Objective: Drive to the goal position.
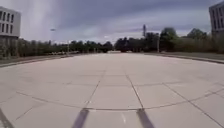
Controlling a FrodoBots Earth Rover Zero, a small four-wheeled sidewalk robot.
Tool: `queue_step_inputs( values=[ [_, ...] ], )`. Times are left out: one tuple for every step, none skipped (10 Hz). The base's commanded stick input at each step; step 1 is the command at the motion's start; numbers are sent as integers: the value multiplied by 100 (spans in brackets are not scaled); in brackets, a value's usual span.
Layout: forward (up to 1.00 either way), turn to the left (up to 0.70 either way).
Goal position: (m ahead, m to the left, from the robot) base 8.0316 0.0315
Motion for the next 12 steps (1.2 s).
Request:
queue_step_inputs(
  values=[
    [50, 0],
    [50, 0],
    [50, 0],
    [50, 0],
    [50, 0],
    [50, 0],
    [50, 0],
    [50, 0],
    [50, 0],
    [50, 0],
    [50, 0],
    [50, 0]
  ],
)
